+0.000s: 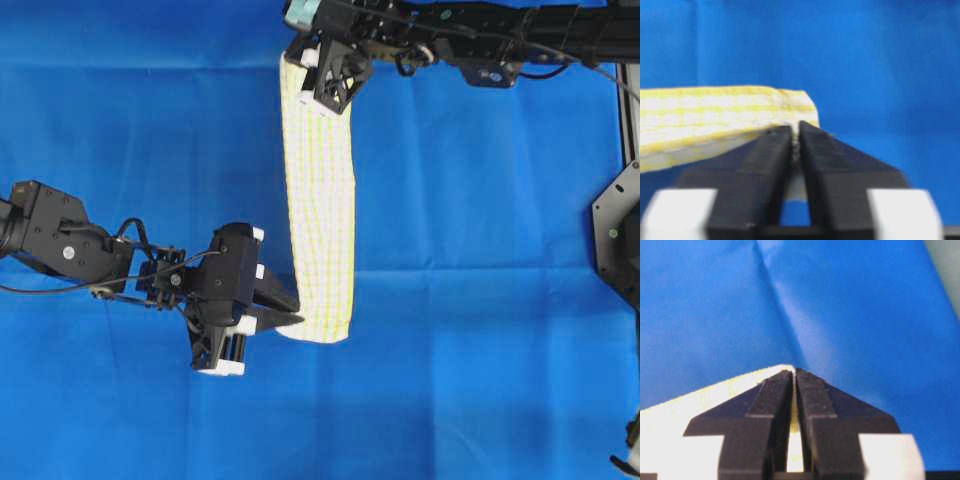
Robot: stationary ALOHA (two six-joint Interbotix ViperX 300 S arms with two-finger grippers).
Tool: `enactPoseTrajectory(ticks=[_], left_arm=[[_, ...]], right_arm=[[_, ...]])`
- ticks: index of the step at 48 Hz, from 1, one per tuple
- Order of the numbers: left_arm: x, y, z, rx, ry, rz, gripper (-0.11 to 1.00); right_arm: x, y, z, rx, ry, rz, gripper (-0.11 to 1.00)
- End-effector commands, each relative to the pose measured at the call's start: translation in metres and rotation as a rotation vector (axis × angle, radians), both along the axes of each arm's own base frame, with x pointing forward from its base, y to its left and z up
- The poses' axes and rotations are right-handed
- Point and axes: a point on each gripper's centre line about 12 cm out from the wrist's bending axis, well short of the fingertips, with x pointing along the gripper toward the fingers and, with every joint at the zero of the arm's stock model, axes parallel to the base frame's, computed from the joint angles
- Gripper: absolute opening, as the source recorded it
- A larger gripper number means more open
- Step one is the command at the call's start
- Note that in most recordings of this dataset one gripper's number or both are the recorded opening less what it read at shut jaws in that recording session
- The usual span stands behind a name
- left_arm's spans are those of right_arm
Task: Fold the yellow towel.
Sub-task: 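Lay the strip down vertically, right gripper at top, left at bottom, then release the strip and move both grippers away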
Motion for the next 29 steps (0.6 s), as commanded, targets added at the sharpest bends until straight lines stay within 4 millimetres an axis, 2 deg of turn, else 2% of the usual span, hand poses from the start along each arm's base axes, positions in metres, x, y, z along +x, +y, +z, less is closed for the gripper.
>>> enactPoseTrajectory(ticks=[1,4,8,11,13,15,22,29], left_arm=[[-0.001,-0.012,0.009,-0.013,-0.019,-0.027,0.17],[-0.004,-0.012,0.006,-0.008,0.010,-0.027,0.31],[-0.013,-0.010,0.004,0.005,0.085,-0.029,0.45],[-0.021,-0.010,0.007,0.016,0.143,-0.035,0.46],[-0.026,-0.010,0.011,0.023,0.183,-0.040,0.44],[-0.033,-0.010,0.015,0.032,0.226,-0.048,0.44],[-0.055,-0.008,0.026,0.061,0.361,-0.063,0.43],[-0.071,-0.003,0.032,0.073,0.414,-0.066,0.43]], right_arm=[[0.007,-0.006,0.018,-0.025,-0.049,-0.006,0.07],[0.007,-0.006,0.018,-0.026,-0.047,-0.003,0.20],[0.006,-0.005,0.018,-0.026,-0.042,-0.001,0.46],[0.004,-0.004,0.018,-0.025,-0.036,0.003,0.66],[0.002,-0.003,0.021,-0.027,-0.035,0.005,0.74],[0.001,-0.002,0.023,-0.028,-0.031,0.007,0.77],[-0.011,0.005,0.032,-0.026,-0.024,0.012,0.69],[-0.033,0.018,0.044,-0.027,-0.027,0.018,0.69]])
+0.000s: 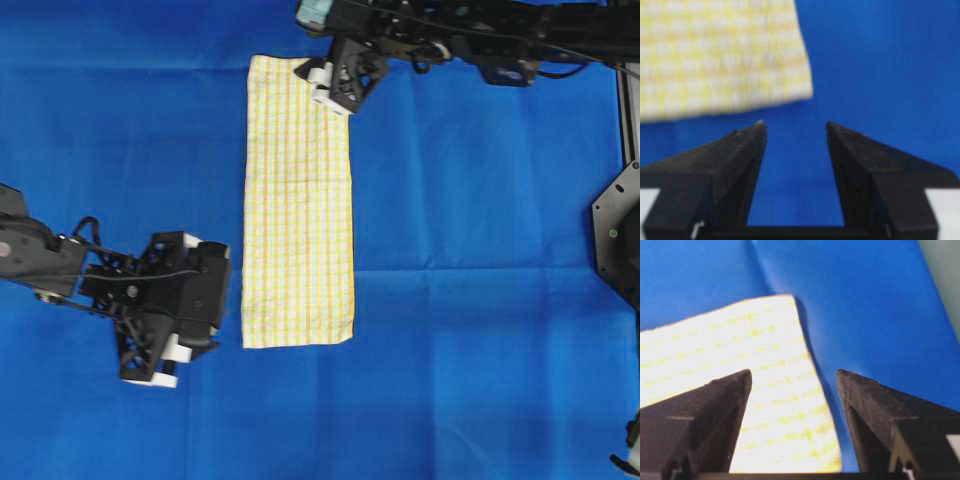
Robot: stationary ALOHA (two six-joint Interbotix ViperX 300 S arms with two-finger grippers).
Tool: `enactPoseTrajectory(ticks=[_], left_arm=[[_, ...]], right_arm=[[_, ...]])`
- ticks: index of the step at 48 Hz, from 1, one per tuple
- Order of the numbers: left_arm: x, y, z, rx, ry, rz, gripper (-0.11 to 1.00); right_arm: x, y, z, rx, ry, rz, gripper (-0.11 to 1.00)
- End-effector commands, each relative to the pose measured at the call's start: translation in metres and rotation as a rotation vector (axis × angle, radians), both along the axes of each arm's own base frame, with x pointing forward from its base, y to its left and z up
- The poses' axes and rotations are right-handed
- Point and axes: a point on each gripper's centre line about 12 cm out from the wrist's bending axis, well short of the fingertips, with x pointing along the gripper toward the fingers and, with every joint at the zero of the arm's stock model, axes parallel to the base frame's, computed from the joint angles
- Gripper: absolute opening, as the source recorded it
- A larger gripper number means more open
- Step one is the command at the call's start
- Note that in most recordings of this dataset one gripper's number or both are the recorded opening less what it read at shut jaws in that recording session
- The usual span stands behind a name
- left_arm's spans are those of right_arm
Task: Fold the yellow towel.
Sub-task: 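Release the strip and move both grippers away, then move both grippers to the strip's top end and grasp its corners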
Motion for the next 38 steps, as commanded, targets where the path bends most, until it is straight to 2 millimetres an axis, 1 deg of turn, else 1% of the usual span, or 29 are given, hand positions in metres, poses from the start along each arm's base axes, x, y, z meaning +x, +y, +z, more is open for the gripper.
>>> enactPoseTrajectory(ticks=[1,7,13,22,30,38], left_arm=[[-0.007,0.002,0.014,-0.003,-0.012,-0.002,0.43],[-0.016,0.011,0.024,-0.010,-0.044,0.014,0.43],[-0.021,0.022,0.035,-0.021,-0.118,0.039,0.43],[-0.030,0.046,0.051,-0.044,-0.265,0.111,0.43],[-0.042,0.070,0.064,-0.050,-0.383,0.182,0.43],[-0.052,0.092,0.074,-0.042,-0.483,0.254,0.43]], right_arm=[[-0.011,0.010,0.027,-0.027,-0.047,0.012,0.69],[-0.032,0.026,0.033,-0.030,-0.059,0.023,0.69],[-0.051,0.044,0.038,-0.035,-0.087,0.038,0.69],[-0.075,0.071,0.038,-0.041,-0.121,0.076,0.69],[-0.092,0.096,0.038,-0.036,-0.155,0.118,0.69],[-0.102,0.117,0.039,-0.013,-0.185,0.152,0.69]])
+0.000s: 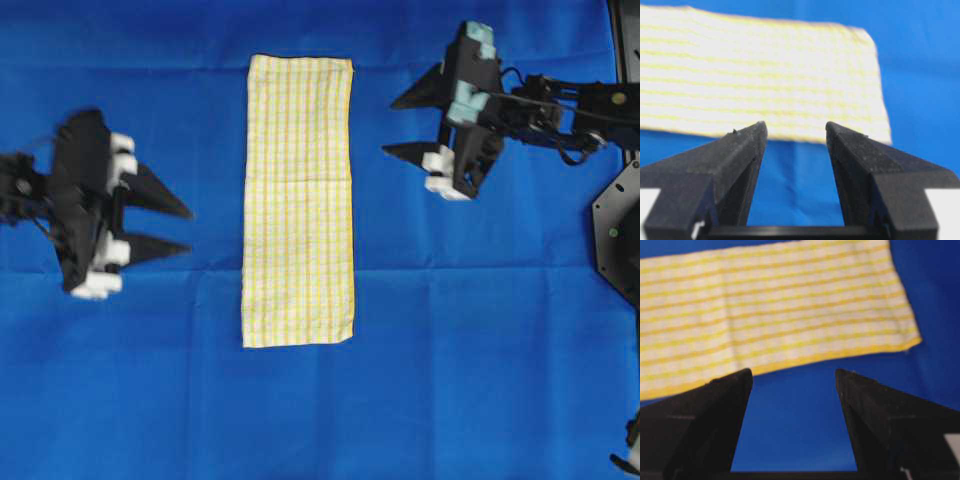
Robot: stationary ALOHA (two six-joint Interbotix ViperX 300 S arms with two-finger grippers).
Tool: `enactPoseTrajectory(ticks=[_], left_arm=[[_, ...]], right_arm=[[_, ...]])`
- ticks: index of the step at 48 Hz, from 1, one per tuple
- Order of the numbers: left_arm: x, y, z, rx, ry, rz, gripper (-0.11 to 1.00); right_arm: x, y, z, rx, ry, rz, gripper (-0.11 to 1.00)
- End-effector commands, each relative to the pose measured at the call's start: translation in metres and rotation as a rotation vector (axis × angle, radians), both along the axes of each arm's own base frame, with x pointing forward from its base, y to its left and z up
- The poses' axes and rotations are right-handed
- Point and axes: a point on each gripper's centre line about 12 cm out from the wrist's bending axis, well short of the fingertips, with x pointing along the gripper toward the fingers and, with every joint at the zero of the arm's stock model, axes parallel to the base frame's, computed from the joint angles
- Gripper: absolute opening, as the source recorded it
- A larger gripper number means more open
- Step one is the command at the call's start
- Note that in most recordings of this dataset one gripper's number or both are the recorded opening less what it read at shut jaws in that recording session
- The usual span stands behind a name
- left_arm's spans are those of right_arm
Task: Fold the yellow towel.
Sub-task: 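Move both grippers to the strip's top end and grasp its corners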
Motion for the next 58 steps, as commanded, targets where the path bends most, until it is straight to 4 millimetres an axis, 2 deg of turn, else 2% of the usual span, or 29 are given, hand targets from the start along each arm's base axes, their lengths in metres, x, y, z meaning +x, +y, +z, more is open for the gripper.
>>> enactPoseTrajectory(ticks=[1,8,16,23,34,44,51,58], left_arm=[[-0.001,0.010,0.013,0.004,-0.071,0.033,0.43],[-0.003,0.019,0.012,0.017,-0.080,0.060,0.43],[0.002,0.020,0.008,0.030,-0.062,0.057,0.43],[0.009,0.029,0.002,0.054,-0.049,0.075,0.43],[0.029,0.072,-0.014,0.178,-0.079,0.150,0.55],[0.055,0.115,-0.032,0.253,-0.042,0.217,0.67],[0.072,0.145,-0.050,0.262,0.003,0.269,0.68],[0.081,0.178,-0.075,0.253,0.048,0.335,0.68]], right_arm=[[-0.002,0.010,0.012,0.001,-0.053,0.019,0.69],[-0.004,0.016,0.012,0.015,-0.061,0.027,0.69],[0.000,0.015,0.012,0.018,-0.061,0.025,0.69],[0.008,0.004,0.010,0.019,-0.051,-0.006,0.69],[0.031,-0.042,0.001,0.019,-0.016,-0.109,0.70],[0.047,-0.081,-0.017,0.028,0.022,-0.189,0.72],[0.055,-0.099,-0.030,0.039,0.046,-0.221,0.72],[0.064,-0.111,-0.046,0.054,0.070,-0.242,0.72]])
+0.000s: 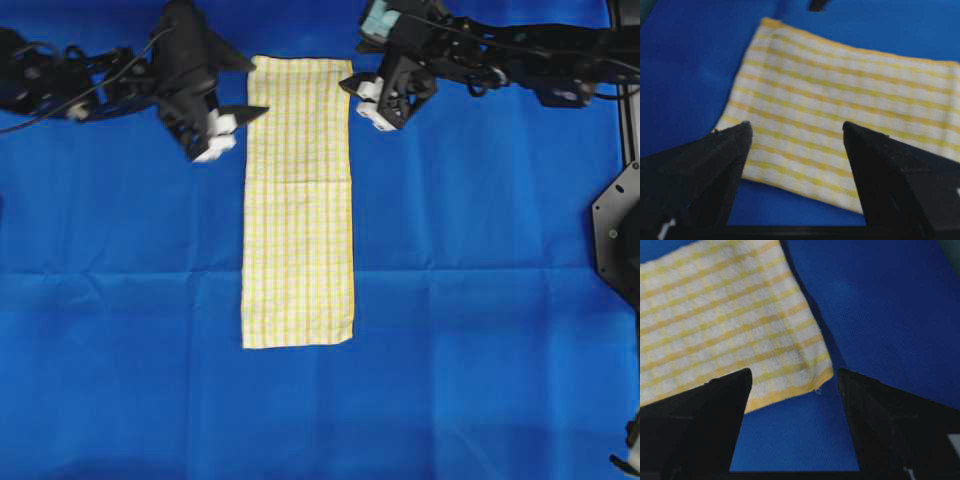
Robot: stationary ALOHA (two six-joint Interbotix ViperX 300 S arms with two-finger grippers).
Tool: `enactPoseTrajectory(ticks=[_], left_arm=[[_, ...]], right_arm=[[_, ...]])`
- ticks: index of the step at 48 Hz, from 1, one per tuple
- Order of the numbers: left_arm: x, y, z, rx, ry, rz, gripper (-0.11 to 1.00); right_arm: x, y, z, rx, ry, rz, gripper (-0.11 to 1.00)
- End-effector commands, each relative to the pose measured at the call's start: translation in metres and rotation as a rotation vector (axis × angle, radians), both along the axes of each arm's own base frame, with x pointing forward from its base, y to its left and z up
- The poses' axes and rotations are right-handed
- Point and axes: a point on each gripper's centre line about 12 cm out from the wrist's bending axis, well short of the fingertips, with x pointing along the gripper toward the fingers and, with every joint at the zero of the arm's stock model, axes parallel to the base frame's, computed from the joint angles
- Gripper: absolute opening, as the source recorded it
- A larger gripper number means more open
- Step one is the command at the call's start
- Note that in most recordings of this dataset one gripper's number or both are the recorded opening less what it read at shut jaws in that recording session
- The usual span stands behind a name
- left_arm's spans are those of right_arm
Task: Fold the yellow towel.
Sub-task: 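Move both grippers to the strip's top end and grasp its corners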
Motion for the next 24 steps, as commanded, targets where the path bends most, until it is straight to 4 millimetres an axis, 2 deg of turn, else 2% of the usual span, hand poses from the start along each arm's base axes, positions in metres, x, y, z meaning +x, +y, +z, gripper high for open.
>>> enactPoseTrajectory(ticks=[1,11,24], left_arm=[[0.009,0.022,-0.002,0.013,-0.021,0.042,0.68],[0.010,0.045,-0.033,-0.001,0.013,0.092,0.68],[0.003,0.053,-0.048,-0.018,0.043,0.120,0.64]], right_arm=[[0.009,-0.009,0.005,-0.011,-0.025,-0.012,0.72],[0.020,-0.015,-0.018,0.008,0.001,-0.018,0.72],[0.025,-0.020,-0.030,0.020,0.000,-0.036,0.71]])
